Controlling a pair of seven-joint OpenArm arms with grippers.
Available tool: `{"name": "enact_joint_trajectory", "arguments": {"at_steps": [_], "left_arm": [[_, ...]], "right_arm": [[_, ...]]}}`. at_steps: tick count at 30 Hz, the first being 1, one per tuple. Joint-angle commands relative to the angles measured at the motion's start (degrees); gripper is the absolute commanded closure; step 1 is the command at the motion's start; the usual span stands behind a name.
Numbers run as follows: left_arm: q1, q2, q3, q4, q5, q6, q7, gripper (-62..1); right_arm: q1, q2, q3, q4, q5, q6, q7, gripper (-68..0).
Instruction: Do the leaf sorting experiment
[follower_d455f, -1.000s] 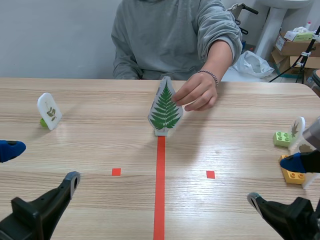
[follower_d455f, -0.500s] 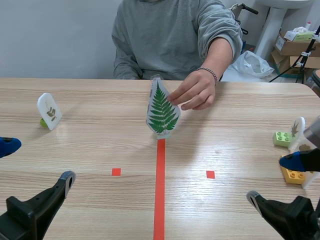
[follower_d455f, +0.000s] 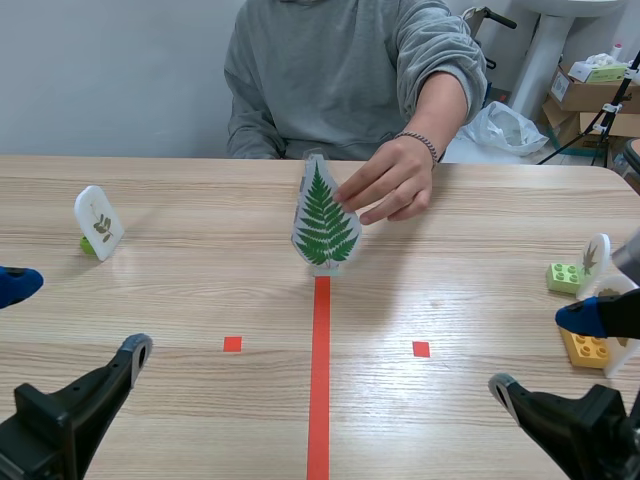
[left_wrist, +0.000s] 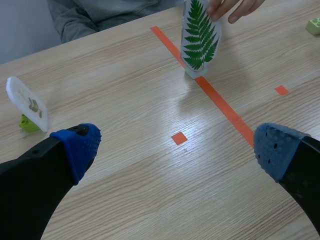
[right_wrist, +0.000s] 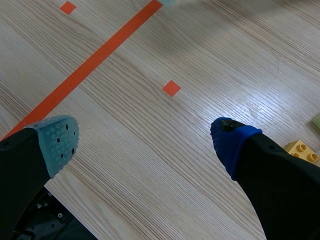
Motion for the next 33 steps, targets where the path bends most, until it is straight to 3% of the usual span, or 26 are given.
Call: {"name": "enact_joint_trajectory", "arguments": {"at_steps": [1,33], "left_arm": [[0.0,0.0,0.1,1.3,-0.4,-0.1,-0.8,-62.3],[0.0,0.0,0.1,1.2,-0.4,-0.1,-0.6,-62.3]], "right_arm": [[0.0,0.1,0.4,0.9,0.6,0.4,0.6,-53.8],[0.0,0.1,0.4,0.9,0.8,0.4,3.2,-53.8]]}}
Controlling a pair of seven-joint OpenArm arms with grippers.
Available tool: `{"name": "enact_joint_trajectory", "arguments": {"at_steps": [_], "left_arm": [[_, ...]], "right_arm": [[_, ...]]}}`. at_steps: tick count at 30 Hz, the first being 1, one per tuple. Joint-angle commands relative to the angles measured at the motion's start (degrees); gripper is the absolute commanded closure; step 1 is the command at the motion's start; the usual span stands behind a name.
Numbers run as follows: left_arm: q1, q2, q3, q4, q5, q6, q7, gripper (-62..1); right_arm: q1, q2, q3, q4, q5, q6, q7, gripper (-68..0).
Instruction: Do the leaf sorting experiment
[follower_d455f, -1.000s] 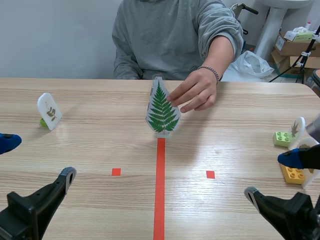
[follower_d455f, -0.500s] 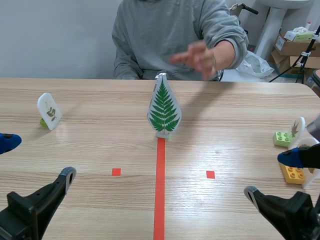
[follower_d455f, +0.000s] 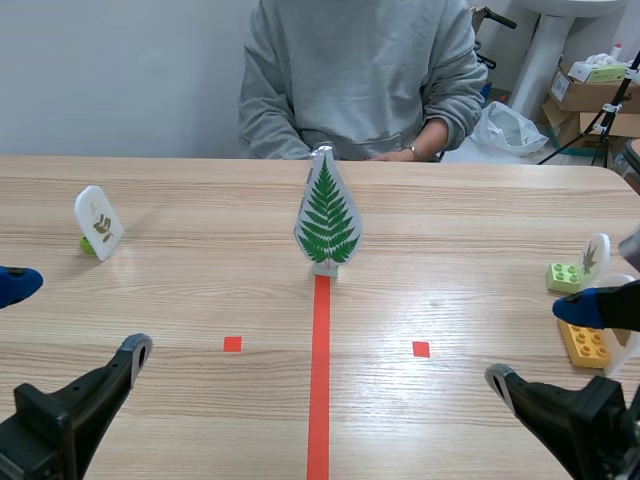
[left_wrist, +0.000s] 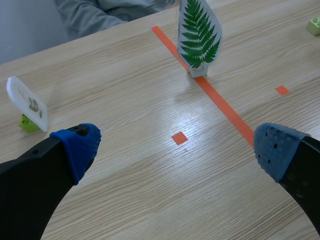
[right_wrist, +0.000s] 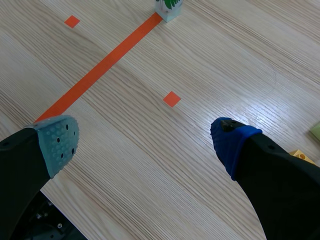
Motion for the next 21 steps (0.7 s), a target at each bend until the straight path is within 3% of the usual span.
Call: {"name": "enact_joint_trajectory", "arguments": {"at_steps": [1,21], "left_arm": [[0.0,0.0,0.1,1.2,-0.4,-0.1,-0.6,-62.3],[0.0,0.0,0.1,1.2,-0.4,-0.1,-0.4,-62.3]], "right_arm": [[0.0,0.1,0.4,0.9,0.6,0.4,0.9,-53.8],[0.0,0.1,0.4,0.9,0.6,0.4,1.4,-53.8]]}}
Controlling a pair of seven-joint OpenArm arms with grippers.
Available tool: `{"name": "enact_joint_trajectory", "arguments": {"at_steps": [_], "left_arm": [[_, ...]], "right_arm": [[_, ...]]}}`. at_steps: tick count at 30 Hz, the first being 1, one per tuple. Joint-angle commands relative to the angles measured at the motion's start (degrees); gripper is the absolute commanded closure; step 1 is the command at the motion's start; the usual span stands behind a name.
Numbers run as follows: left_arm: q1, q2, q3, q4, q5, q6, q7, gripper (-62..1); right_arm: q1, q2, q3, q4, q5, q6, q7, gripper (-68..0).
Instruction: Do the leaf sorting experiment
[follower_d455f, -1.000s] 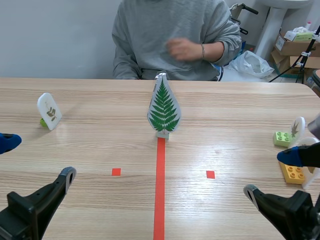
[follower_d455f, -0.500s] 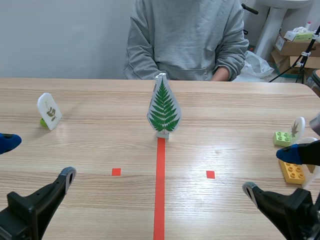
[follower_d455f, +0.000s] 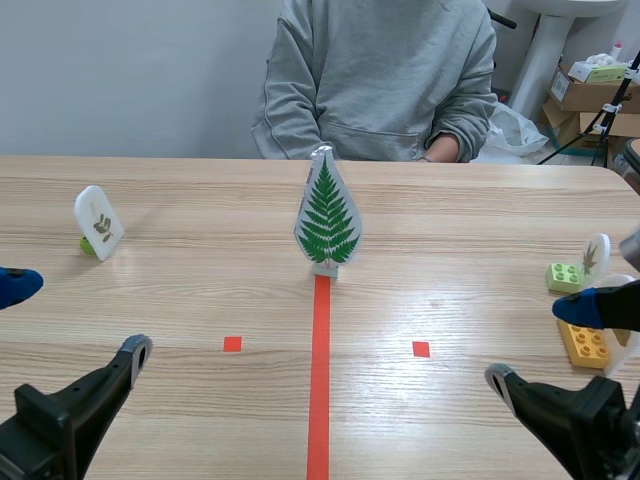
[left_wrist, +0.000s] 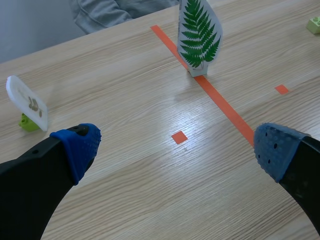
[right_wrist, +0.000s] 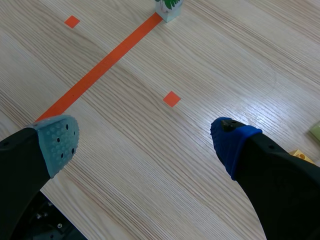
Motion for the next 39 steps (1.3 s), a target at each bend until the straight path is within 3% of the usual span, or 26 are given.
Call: {"name": "enact_joint_trajectory", "arguments": {"at_steps": [1,10,39], "left_arm": [[0.0,0.1,0.1,1.2,-0.4,-0.1,-0.6,-62.3],[0.0,0.2,0.1,1.2,-0.4,-0.1,-0.6,-62.3],[-0.5,0.2,0.2,1.2,-0.4,-0.2,-0.5,-62.3]], "right_arm": [[0.0,0.1,0.4,0.9,0.7,0.4,1.3,-53.8],[0.0,0.1,0.4,0.9,0.6,0.4,3.9,-53.8],[0.0,0.1,0.4,0.9,0.6,0.4,2.1,-53.8]]}}
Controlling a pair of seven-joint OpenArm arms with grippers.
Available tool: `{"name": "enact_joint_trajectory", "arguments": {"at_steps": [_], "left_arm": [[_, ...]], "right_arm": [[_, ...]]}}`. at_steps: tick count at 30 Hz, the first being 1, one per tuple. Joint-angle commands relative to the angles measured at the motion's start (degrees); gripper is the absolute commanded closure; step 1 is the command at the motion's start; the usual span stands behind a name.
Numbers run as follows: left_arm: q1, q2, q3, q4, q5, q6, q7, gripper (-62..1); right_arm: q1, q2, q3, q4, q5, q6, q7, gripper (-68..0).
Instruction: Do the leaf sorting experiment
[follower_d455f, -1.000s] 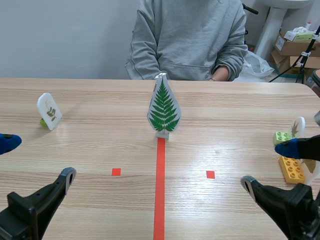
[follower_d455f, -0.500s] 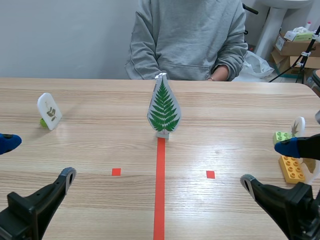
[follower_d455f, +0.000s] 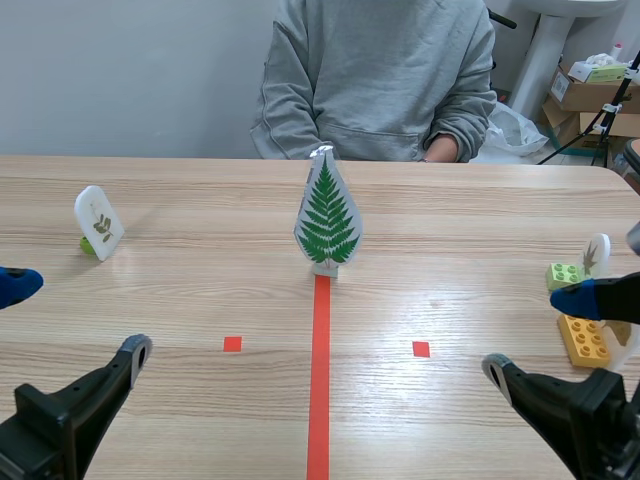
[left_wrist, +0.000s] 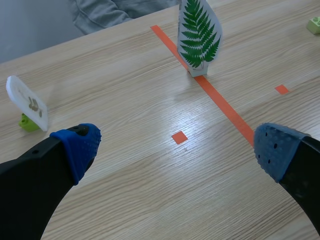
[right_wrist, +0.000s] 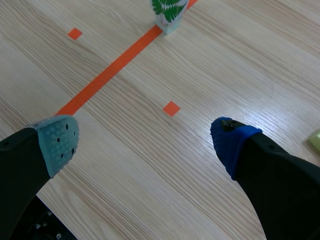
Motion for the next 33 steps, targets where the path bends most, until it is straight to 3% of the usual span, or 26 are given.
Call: {"name": "enact_joint_trajectory", "arguments": {"at_steps": [1,4,7,9,14,21,26,33], "left_arm": [[-1.0,0.2,0.2,1.1,-0.4,-0.6,0.5,-62.3],[-4.1,0.1,0.2,-0.1,-0.4,-4.4,4.0,-62.3],[-9.2,-0.4,0.6,-2.9,-0.4,-11.0,4.8,-62.3],[-13.5,-1.7,2.3,-5.4,-0.4,-12.6,5.1,-62.3],[-26.0,-4.9,10.1,-13.8,-0.4,-12.8,5.1,-62.3],[-46.1,-4.3,24.2,-30.1,-0.4,-13.7,4.8,-62.3],[-59.0,-1.3,33.6,-40.4,-0.4,-14.3,4.8,-62.3],[-71.7,6.2,41.5,-53.5,-0.4,-14.2,4.8,-62.3]], "right_arm": [[0.0,0.1,0.4,0.9,0.5,0.4,-0.1,-53.8],[0.0,0.1,0.4,0.9,0.4,0.4,-0.2,-53.8],[0.0,0.1,0.4,0.9,0.4,0.4,-0.2,-53.8],[0.0,0.1,0.4,0.9,0.4,0.4,-0.2,-53.8],[0.0,0.1,0.4,0.9,0.4,0.4,-0.2,-53.8],[0.0,0.1,0.4,0.9,-0.1,0.4,-0.2,-53.8],[0.0,0.1,0.4,0.9,-0.1,0.4,-0.4,-53.8],[0.0,0.1,0.4,0.9,-0.1,0.4,-0.6,-53.8]]}}
